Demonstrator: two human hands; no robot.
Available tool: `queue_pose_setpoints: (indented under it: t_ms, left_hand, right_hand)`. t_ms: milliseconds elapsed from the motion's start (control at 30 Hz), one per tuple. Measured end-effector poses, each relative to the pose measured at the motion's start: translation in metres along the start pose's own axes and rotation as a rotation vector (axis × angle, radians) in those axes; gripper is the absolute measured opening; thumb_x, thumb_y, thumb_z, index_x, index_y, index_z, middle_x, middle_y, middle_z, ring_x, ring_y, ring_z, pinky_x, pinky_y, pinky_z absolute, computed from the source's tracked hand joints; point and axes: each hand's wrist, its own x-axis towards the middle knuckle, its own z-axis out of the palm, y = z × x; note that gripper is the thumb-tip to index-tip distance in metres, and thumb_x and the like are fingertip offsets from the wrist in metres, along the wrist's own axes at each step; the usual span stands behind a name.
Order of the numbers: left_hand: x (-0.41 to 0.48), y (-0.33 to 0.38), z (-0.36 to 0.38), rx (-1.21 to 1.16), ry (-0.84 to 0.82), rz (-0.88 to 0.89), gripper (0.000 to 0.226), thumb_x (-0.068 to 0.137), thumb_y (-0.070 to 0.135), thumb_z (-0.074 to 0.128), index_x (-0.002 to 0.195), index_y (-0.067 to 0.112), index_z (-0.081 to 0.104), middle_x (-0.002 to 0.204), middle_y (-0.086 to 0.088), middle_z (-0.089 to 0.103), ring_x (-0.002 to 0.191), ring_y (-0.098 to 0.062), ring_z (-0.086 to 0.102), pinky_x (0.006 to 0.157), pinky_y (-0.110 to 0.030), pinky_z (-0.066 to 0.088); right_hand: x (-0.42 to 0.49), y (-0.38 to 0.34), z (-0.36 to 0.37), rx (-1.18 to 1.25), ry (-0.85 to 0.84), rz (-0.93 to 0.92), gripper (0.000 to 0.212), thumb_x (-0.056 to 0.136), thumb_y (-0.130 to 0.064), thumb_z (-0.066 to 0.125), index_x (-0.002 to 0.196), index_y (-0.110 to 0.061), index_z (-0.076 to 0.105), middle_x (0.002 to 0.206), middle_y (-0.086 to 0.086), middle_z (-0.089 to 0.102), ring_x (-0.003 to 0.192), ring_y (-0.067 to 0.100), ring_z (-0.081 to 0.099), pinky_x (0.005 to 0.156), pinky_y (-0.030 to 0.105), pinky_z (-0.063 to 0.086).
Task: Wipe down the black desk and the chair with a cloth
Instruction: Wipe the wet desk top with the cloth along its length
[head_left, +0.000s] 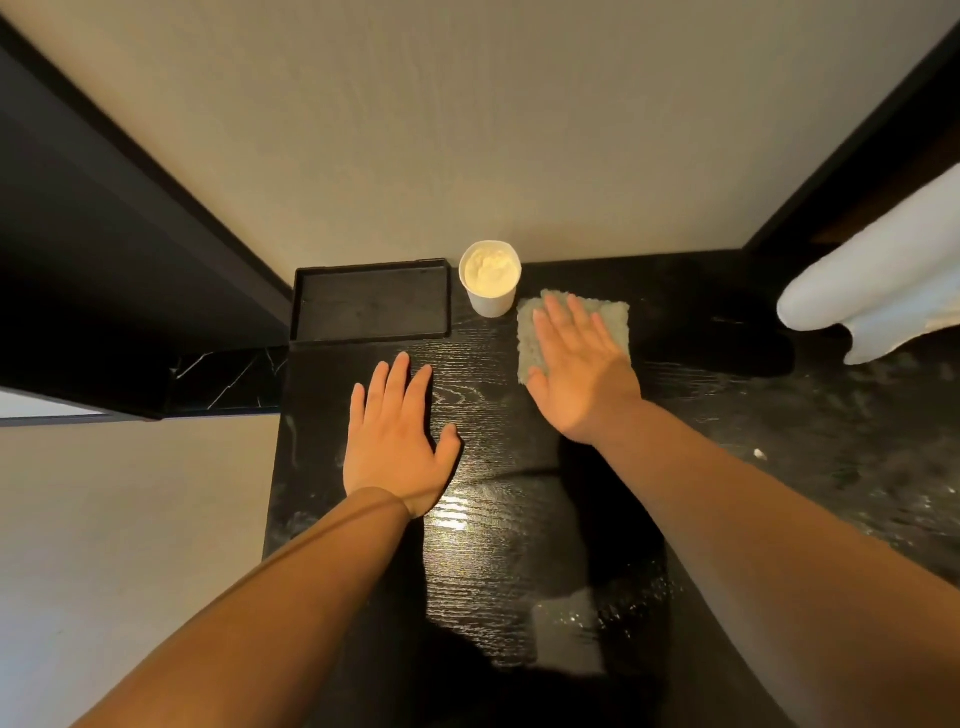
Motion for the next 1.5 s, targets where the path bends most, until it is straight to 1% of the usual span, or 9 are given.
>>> queue_pose_setpoints:
  t_ms: [67,233,433,600,733,900,1000,1267,1500]
  left_hand:
    - [0.0,0.0,0.0,-0.001,-0.005,0.001,0.08,0.095,0.062,0.039,0.165,0.024,0.027,0.176,-0.005,0.016,0.163,-0.028,0.008,0.132,-0.054,0.008]
    - [0.0,0.0,0.0,0.0,-0.018,-0.004,0.081,0.094,0.063,0.037,0.165,0.025,0.025,0.176,-0.004,0.014,0.163,-0.027,0.005,0.132,-0.052,0.005]
    - [0.0,0.001,0.0,-0.016,-0.005,0.003,0.081,0.094,0.062,0.038,0.165,0.025,0.027,0.176,-0.004,0.015,0.163,-0.027,0.006,0.132,-0.053,0.006]
    - [0.0,0.0,0.0,0.0,-0.006,-0.001,0.081,0.094,0.062,0.038,0.165,0.024,0.027,0.176,-0.005,0.016,0.163,-0.028,0.007,0.132,-0.053,0.007]
    - [0.0,-0.001,0.0,-0.007,-0.006,0.002,0.08,0.095,0.062,0.038,0.165,0.025,0.028,0.176,-0.005,0.017,0.163,-0.028,0.008,0.132,-0.054,0.008]
    - [0.0,-0.001,0.0,-0.023,0.001,0.006,0.078,0.096,0.061,0.041,0.164,0.025,0.029,0.175,-0.005,0.017,0.163,-0.028,0.01,0.132,-0.054,0.009]
    - [0.0,0.0,-0.001,-0.026,0.0,0.005,0.078,0.095,0.059,0.043,0.163,0.024,0.029,0.175,-0.005,0.017,0.162,-0.029,0.01,0.131,-0.055,0.01]
    - [0.0,0.0,-0.001,-0.021,0.001,0.003,0.079,0.095,0.057,0.045,0.164,0.024,0.028,0.176,-0.005,0.015,0.163,-0.028,0.007,0.132,-0.053,0.007]
    - [-0.001,0.0,-0.001,0.08,-0.083,0.096,0.075,0.098,0.055,0.033,0.169,0.033,0.017,0.177,-0.005,0.008,0.163,-0.036,0.001,0.129,-0.063,0.004]
  right_hand:
    - [0.024,-0.007,-0.008,0.0,-0.023,0.037,0.073,0.106,-0.044,0.021,0.166,-0.013,-0.005,0.174,0.008,-0.014,0.159,0.027,-0.017,0.129,0.044,-0.01]
    - [0.052,-0.028,-0.008,0.025,0.007,0.117,0.072,0.106,-0.042,0.023,0.166,-0.01,0.0,0.174,0.011,-0.007,0.16,0.031,-0.012,0.129,0.046,-0.008]
    - [0.022,-0.03,-0.002,-0.061,-0.015,-0.051,0.074,0.102,-0.044,0.015,0.166,-0.008,0.006,0.174,0.013,-0.007,0.16,0.032,-0.01,0.13,0.049,-0.002]
    - [0.043,-0.031,-0.01,-0.009,-0.012,-0.045,0.072,0.106,-0.043,0.026,0.167,-0.01,0.007,0.175,0.009,-0.005,0.16,0.027,-0.01,0.129,0.043,-0.008]
    - [0.046,-0.013,-0.015,0.018,-0.037,-0.06,0.071,0.107,-0.044,0.022,0.167,-0.016,-0.002,0.175,0.003,-0.011,0.16,0.021,-0.014,0.129,0.041,-0.008]
    - [0.022,0.048,-0.019,-0.022,-0.029,0.246,0.072,0.106,-0.047,0.022,0.167,-0.018,-0.006,0.174,0.001,-0.014,0.16,0.022,-0.012,0.13,0.042,-0.006]
    - [0.013,0.04,-0.022,-0.051,-0.066,0.339,0.073,0.106,-0.047,0.021,0.166,-0.015,-0.006,0.174,0.004,-0.015,0.16,0.027,-0.01,0.129,0.043,-0.006]
    - [0.042,-0.01,-0.017,-0.032,-0.092,0.055,0.072,0.106,-0.049,0.018,0.166,-0.019,-0.01,0.173,0.002,-0.019,0.158,0.024,-0.02,0.129,0.044,-0.008]
    - [-0.03,0.068,-0.015,-0.042,-0.008,0.454,0.074,0.106,-0.049,0.021,0.166,-0.013,0.0,0.174,0.009,-0.007,0.16,0.033,-0.002,0.13,0.049,0.002]
